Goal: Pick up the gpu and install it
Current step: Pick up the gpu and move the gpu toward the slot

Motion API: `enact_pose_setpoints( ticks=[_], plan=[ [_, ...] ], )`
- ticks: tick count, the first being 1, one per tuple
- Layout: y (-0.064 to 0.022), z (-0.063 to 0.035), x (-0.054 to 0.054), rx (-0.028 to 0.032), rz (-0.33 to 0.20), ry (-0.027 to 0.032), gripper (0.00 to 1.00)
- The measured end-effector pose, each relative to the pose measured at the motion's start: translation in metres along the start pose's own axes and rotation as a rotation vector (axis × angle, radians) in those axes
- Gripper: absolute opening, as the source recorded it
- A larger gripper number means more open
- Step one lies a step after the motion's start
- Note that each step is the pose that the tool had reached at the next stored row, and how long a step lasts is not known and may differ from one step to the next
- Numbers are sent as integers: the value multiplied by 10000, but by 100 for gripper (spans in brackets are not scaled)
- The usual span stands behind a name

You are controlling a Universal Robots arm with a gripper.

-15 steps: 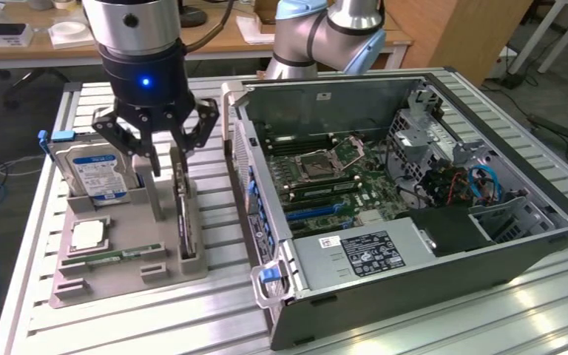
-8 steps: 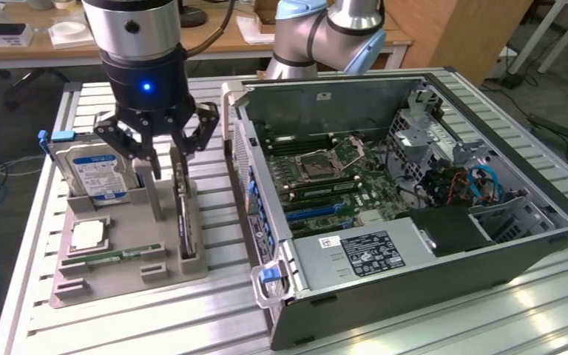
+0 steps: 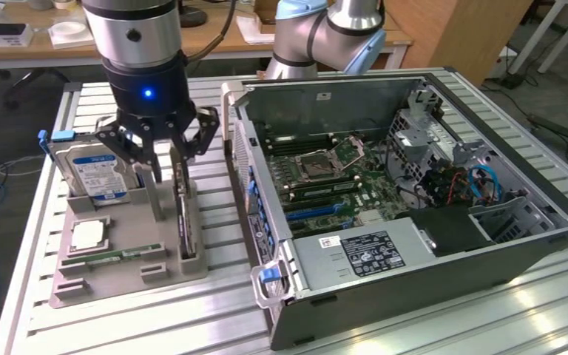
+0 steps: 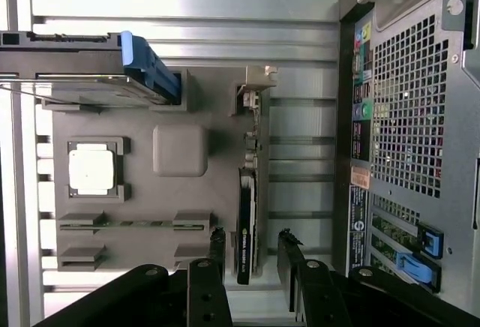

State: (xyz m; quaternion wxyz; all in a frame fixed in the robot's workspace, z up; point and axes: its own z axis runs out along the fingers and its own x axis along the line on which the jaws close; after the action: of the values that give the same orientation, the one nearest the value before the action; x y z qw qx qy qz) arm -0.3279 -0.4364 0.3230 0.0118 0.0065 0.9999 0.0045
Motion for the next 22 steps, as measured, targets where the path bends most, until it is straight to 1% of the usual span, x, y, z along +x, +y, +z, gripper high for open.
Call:
enact_pose_setpoints(
  ticks=[22],
  plan=[
    [-29,174,4,4,0,0,42]
  ],
)
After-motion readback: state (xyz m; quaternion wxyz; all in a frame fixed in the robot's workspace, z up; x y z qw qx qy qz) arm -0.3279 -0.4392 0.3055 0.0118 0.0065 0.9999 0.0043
